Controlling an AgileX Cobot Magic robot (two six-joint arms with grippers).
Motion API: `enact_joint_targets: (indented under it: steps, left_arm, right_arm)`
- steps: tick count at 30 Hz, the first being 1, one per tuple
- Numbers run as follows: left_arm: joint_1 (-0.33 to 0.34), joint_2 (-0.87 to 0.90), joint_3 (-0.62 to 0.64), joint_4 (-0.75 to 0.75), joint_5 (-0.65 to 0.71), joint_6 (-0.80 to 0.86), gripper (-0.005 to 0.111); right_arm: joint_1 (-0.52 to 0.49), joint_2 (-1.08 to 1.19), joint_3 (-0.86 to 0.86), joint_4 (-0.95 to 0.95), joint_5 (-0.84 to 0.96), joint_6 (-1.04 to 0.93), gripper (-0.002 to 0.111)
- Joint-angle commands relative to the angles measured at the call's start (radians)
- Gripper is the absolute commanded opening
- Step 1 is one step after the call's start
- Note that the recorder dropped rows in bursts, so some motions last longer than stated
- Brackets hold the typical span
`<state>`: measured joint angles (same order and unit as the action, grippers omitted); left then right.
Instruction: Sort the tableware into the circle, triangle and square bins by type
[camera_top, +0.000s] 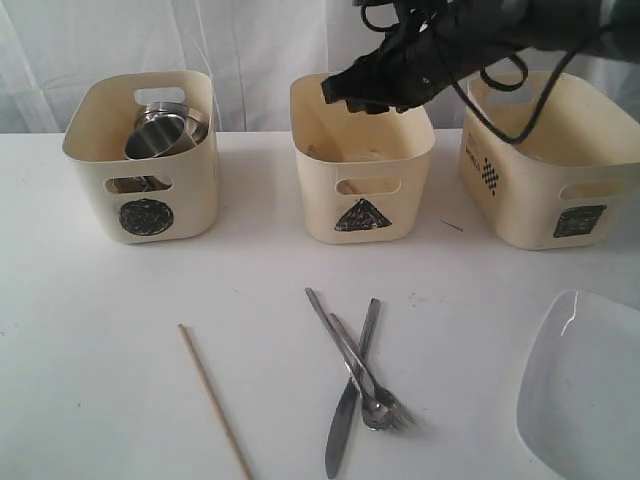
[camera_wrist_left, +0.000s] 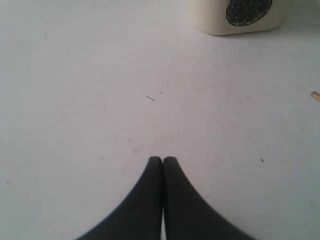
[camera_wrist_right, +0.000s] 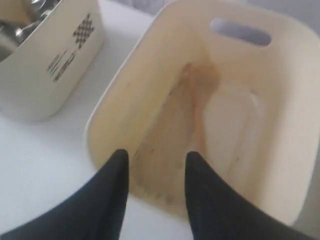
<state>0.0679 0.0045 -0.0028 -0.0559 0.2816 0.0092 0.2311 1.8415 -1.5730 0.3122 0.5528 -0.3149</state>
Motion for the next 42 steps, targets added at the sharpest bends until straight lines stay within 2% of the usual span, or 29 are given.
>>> enact_joint_targets:
  steps: [1, 3, 7, 14, 19, 28, 37, 42]
  left_arm:
    - [0.001, -0.005, 0.003, -0.001, 0.001, -0.009, 0.000]
    - [0.001, -0.005, 0.003, -0.001, 0.001, -0.009, 0.000]
    - [0.001, -0.005, 0.003, -0.001, 0.001, -0.009, 0.000]
    - [0.001, -0.005, 0.003, -0.001, 0.001, -0.009, 0.000]
    - [0.001, -0.005, 0.003, -0.001, 0.001, -0.009, 0.000]
    - [0.001, -0.005, 0.003, -0.001, 0.001, -0.009, 0.000]
    - [0.001, -0.005, 0.003, -0.001, 0.001, -0.009, 0.000]
    - [0.001, -0.005, 0.003, -0.001, 0.001, -0.009, 0.000]
  right_arm:
    - [-0.001, -0.118, -0.008, 0.032, 0.500, 0.033, 0.033]
    - [0.008, -0.126, 0.011, 0.036, 0.668, 0.110, 0.032]
    - [0.046, -0.126, 0.121, 0.034, 0.668, 0.173, 0.032]
    - [0.183, -0.122, 0.361, 0.028, 0.427, 0.255, 0.032]
    - [0.251, -0.114, 0.460, 0.028, 0.229, 0.268, 0.032]
    - [0.274, -0.022, 0.470, -0.020, 0.087, 0.268, 0.032]
    - [0.274, -0.004, 0.470, -0.200, 0.141, 0.287, 0.032]
    - [0.274, 0.010, 0.470, -0.255, 0.165, 0.408, 0.032]
